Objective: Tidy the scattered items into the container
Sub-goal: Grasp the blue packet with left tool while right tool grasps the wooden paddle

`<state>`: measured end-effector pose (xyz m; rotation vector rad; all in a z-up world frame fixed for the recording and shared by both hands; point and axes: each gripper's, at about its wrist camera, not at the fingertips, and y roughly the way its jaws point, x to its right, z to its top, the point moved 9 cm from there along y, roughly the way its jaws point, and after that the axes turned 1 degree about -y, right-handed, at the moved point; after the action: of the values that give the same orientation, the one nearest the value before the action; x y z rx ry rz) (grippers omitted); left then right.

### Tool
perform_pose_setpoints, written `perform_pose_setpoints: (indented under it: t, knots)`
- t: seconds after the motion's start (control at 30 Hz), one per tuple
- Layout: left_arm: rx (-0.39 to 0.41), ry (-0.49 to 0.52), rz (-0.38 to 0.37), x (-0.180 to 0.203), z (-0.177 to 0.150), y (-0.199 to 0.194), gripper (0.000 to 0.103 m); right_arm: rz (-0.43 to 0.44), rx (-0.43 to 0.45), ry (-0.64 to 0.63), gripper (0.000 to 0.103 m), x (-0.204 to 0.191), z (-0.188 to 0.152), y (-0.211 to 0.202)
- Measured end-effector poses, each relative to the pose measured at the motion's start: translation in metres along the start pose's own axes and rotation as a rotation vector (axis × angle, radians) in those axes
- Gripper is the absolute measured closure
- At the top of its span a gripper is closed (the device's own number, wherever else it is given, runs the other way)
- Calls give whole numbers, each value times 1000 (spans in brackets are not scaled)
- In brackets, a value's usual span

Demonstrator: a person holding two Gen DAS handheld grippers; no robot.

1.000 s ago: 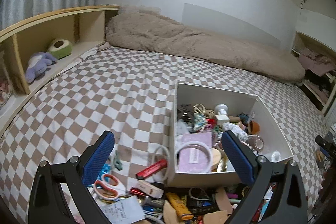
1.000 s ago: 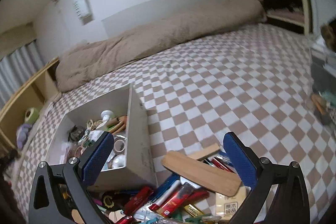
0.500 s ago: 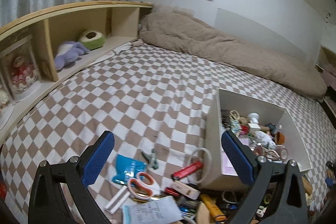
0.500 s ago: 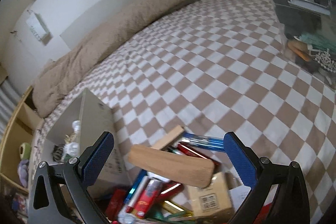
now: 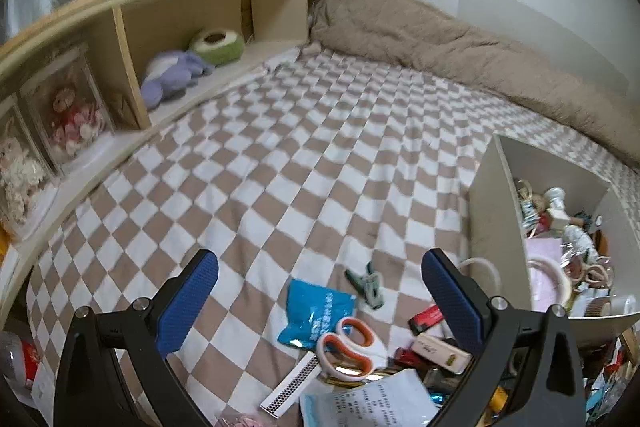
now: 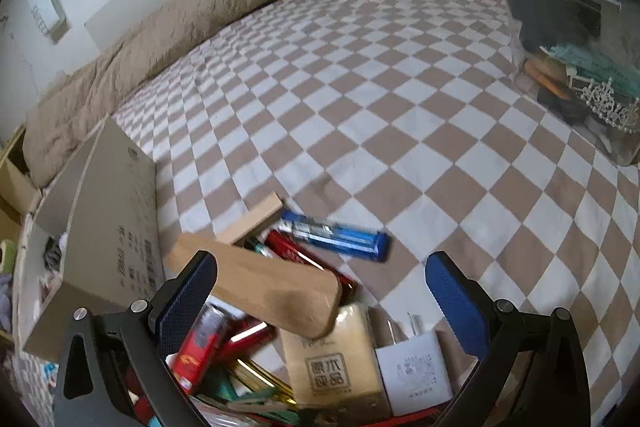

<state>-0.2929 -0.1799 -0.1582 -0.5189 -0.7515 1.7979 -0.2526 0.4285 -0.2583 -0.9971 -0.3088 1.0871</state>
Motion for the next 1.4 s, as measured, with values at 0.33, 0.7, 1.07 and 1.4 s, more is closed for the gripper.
perform_pose_setpoints:
  t: [0.33,0.7,1.07,1.4]
  knots:
    - [-210,4,41,-18,-38,60,0,-42,-58,-48,0,11,-16,13]
    - [-312,47,75,-20,-61,97,0,-14,-111,-37,0,9,-24,26]
    - [-295,194,90,3,-67,111,0,86,-102,-62,0,8,-23,32]
    - [-329,153,52,0,-66,116,0,-10,-4,-368,0,-26,-19,19]
